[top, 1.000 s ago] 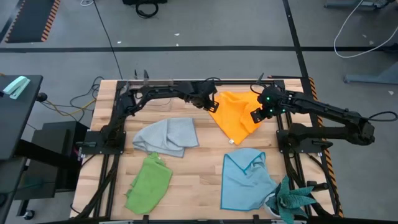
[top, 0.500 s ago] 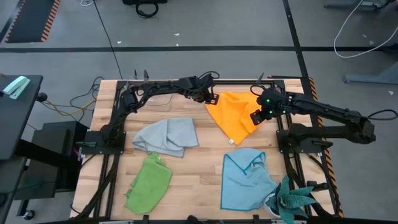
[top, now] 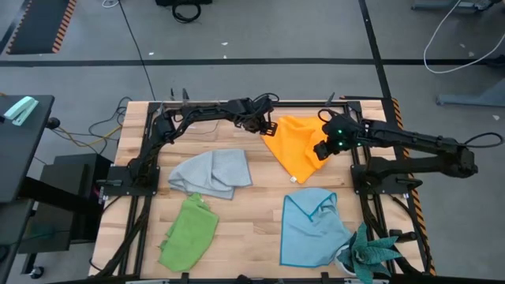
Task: Fold microfiber towels
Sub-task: Fold the orange microfiber cloth
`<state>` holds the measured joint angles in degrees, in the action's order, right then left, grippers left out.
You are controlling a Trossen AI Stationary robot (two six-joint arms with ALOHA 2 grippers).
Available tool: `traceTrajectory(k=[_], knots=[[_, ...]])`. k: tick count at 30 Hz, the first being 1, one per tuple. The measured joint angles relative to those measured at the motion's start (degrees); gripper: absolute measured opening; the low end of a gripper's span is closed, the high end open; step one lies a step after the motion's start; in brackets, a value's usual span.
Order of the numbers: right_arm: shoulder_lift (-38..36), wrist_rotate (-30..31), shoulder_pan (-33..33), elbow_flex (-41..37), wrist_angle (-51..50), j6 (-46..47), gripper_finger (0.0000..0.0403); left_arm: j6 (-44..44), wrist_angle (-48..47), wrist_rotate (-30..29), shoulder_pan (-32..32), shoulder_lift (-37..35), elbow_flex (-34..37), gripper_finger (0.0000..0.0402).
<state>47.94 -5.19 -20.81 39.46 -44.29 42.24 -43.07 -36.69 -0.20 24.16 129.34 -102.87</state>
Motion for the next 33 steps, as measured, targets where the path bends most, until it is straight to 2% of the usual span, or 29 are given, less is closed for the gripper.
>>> traceTrajectory(k=[9,19,28,33], knots=[[0.00,2.13,5.90,0.00,6.10,1.84,0.0077,-0.25,-3.92,0.87,-0.40,0.00,0.00,0.0129],[0.00,5.20,9.71,0.00,7.22,4.67,0.0077,-3.05,-4.35,0.36,0.17,0.00,0.00,0.0128],[0.09,8.18,12.75,-0.45,9.96,4.71,0.0077,-7.14,-2.40,-0.31,-0.94,0.00,0.00,0.0152],[0.11,8.17,14.59,-3.85,9.71,9.85,0.0077,-10.29,-1.66,-0.42,-0.90,0.00,-0.02,0.0162]])
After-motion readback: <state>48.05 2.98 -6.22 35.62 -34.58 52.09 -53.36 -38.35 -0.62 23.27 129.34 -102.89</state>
